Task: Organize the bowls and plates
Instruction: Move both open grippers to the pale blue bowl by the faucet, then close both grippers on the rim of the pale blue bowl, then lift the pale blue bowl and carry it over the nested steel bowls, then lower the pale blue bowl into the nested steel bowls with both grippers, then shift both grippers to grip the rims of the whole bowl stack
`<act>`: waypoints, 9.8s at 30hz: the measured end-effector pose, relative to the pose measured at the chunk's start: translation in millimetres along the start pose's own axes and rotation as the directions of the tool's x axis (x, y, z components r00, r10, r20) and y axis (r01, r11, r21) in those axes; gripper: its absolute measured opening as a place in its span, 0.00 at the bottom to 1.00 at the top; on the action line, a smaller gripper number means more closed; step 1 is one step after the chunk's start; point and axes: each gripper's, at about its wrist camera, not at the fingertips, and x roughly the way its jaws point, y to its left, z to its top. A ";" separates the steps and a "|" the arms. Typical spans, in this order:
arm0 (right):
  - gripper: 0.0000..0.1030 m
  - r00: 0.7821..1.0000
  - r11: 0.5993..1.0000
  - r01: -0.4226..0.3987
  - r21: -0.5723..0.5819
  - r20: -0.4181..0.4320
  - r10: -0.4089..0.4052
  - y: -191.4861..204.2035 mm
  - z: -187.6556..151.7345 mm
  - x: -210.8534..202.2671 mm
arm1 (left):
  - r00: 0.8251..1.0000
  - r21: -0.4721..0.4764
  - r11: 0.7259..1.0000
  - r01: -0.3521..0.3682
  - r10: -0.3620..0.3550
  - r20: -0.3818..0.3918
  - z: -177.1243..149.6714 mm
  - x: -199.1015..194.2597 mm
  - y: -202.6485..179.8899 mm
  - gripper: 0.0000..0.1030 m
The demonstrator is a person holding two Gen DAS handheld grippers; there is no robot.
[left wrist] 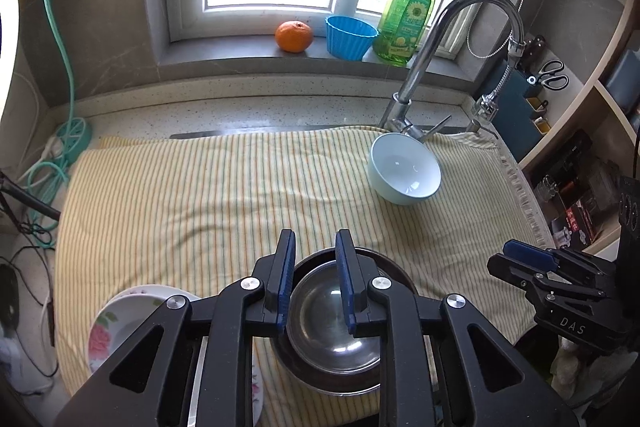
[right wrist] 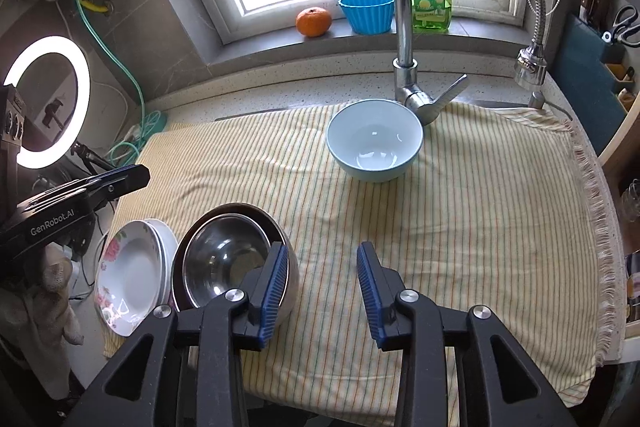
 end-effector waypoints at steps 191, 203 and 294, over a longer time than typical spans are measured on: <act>0.07 0.991 0.988 -0.104 0.110 -0.075 0.113 39.5 -1.5 52.6 | 0.986 -0.134 0.990 0.049 -0.069 -0.151 -29.5 33.1 23.1 0.06; 0.07 0.989 0.988 -0.094 0.123 -0.105 0.107 40.4 -16.8 60.2 | 0.980 -0.133 0.990 0.046 -0.071 -0.186 -42.8 38.0 26.0 0.06; 0.41 0.995 0.995 -0.077 0.065 0.067 0.073 38.9 -13.7 10.1 | 0.998 -0.169 0.985 -0.018 0.008 -0.057 -49.6 -6.9 53.4 0.15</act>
